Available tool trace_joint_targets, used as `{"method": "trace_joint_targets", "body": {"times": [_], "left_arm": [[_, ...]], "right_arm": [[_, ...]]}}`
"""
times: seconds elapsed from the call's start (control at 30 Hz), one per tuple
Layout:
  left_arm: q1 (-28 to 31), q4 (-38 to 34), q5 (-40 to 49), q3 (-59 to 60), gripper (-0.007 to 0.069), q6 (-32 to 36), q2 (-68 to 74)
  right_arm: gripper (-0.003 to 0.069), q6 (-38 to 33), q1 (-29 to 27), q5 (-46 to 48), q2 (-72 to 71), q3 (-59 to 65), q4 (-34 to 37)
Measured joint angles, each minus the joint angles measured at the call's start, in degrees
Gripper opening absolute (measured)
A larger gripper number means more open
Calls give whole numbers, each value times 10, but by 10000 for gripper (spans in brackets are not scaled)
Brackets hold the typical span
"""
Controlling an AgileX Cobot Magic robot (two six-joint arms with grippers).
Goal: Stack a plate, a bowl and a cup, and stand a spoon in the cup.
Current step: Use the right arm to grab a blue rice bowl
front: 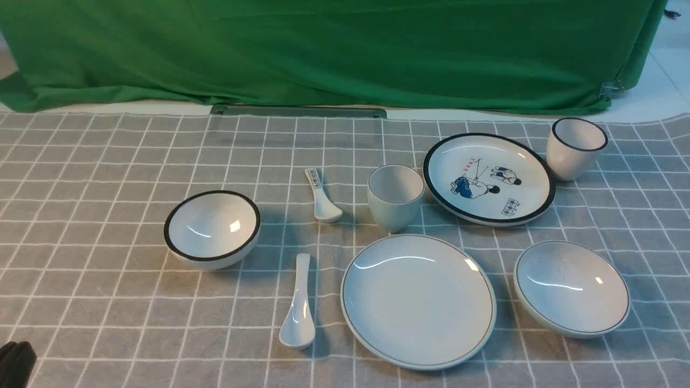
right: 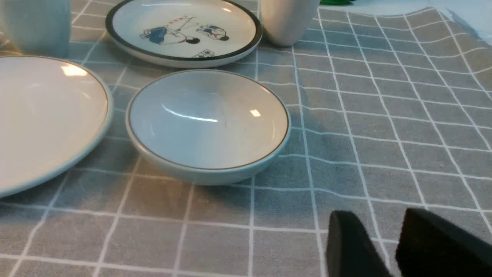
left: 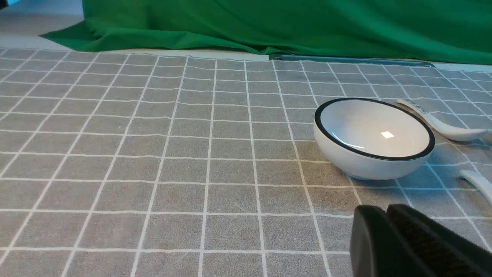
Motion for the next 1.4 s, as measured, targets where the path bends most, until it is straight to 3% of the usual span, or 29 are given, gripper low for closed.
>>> {"method": "trace_joint_targets", "body": {"times": [0.6, 0.73, 0.9, 0.97, 1.2, 1.3, 1.4], "left_arm": [[0, 0, 0, 0, 17, 0, 0], [0, 39, -10, 0, 17, 14, 0], [0, 0, -126, 0, 17, -5, 0], [0, -40, -213, 0, 17, -31, 0], [0, -23, -323, 0, 17, -46, 0], [0, -19, -337, 0, 17, -53, 0], [0, -17, -342, 0, 17, -97, 0]], "right_arm": [[242, 0, 0, 0, 0, 0, 0], [242, 0, 0, 0, 0, 0, 0], [242, 0, 0, 0, 0, 0, 0], [242, 0, 0, 0, 0, 0, 0], [242, 3, 0, -25, 0, 0, 1], [242, 41, 0, -54, 0, 0, 27], [242, 197, 4, -137, 0, 0, 74]]}}
